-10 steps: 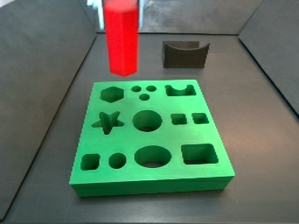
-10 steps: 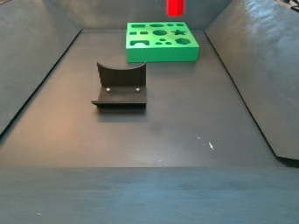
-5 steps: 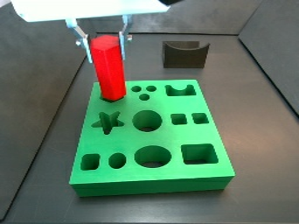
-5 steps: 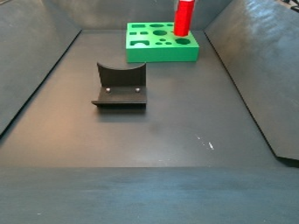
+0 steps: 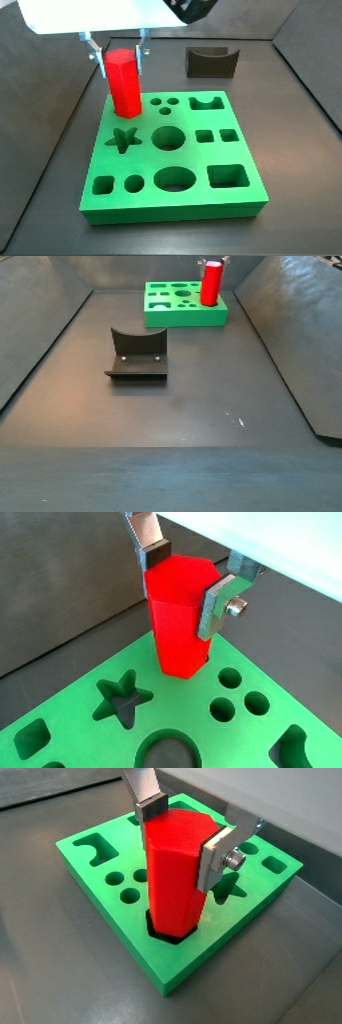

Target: Insert the hexagon object.

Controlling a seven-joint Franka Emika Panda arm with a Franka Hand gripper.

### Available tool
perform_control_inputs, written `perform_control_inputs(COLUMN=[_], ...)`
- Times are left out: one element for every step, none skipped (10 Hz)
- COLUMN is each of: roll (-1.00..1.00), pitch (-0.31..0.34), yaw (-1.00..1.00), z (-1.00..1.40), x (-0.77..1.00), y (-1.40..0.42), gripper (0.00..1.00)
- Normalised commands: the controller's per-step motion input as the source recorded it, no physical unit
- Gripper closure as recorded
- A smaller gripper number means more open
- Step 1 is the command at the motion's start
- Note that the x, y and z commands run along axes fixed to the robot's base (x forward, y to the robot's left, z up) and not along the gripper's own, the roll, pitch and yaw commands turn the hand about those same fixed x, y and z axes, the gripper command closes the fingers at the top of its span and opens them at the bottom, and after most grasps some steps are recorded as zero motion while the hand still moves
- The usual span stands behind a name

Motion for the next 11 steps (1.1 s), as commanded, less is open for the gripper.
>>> perform_control_inputs(roll=[0.0, 0.0, 0.0, -0.01, -0.04, -0.09, -0.17, -0.06, 0.0, 0.01, -0.08], pitch=[0.0, 0.06, 0.083, 0.059, 0.03, 0.0, -0.043, -0.091, -0.119, -0.147, -0.171], yaw=[0.0, -0.05, -0.19, -0.39, -0.43, -0.19, -0.13, -0.04, -0.07, -0.12, 0.0], z=[-0.28, -0.3, -0.45, -0.53, -0.55, -0.68, -0.91, -1.0, -1.0, -0.84, -0.35], x=[-0.1, 0.0, 0.21, 0.21, 0.09, 0.01, 0.0, 0.0, 0.0, 0.0, 0.0], y=[0.27, 0.29, 0.17, 0.12, 0.15, 0.09, 0.07, 0.0, -0.07, -0.09, 0.0], gripper=[1.0, 1.0, 1.0, 1.0, 1.0, 1.0, 1.0, 1.0, 1.0, 1.0, 1.0])
